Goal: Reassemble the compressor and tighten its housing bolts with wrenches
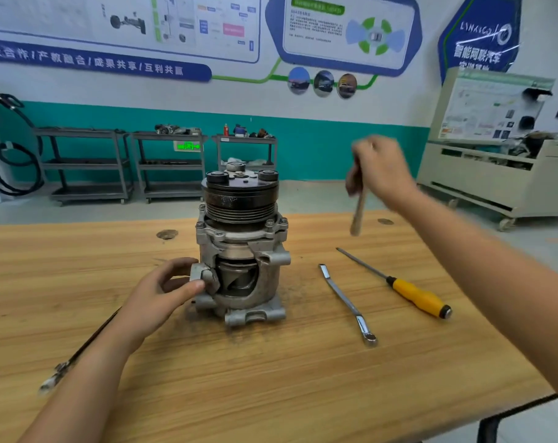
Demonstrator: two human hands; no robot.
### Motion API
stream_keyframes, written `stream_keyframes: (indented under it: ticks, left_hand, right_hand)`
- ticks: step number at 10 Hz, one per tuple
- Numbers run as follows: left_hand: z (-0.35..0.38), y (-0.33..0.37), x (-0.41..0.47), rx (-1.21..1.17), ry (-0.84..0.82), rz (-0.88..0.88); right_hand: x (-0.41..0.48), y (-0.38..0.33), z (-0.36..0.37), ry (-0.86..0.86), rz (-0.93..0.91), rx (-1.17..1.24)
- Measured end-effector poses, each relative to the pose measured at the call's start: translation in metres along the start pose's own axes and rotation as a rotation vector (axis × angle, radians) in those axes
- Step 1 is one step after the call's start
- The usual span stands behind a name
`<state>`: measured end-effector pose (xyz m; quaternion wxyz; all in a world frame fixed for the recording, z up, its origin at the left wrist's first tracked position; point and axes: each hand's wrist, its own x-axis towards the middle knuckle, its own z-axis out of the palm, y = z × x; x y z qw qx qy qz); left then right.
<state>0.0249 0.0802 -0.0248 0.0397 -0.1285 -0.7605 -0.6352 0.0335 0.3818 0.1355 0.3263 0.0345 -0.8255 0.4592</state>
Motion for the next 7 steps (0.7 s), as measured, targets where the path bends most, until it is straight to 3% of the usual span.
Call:
stream_keyframes:
  ticks: [1,3,4,5,6,7]
  left_hand:
    - [0.001,0.001,-0.001,0.010,-0.005,-0.002]
    - [0.004,0.003,-0.005,0.023,0.013,0.003]
    - [0.004,0.002,-0.007,0.029,0.021,-0.002]
    - [0.005,0.008,-0.006,0.106,0.005,0.001]
    - [-0.001,0.030,-0.009,0.310,0.092,0.041]
    - [-0.050,0.077,-0.016,0.329,0.304,0.286]
  right_hand:
    - [-0.032,0.072,0.009,0.096,0.039,-0.029]
    - [-0.084,0.135,0.025,0.405,0.301,0.318]
    - [-0.106,0.160,0.018,0.307,0.374,0.160]
    - [-0.112,0.173,0.007,-0.035,0.449,-0.007]
    - [-0.109,0.168,0.002,-0.259,0.436,-0.155]
    - [-0.104,0.146,-0.009,-0.134,0.330,-0.182]
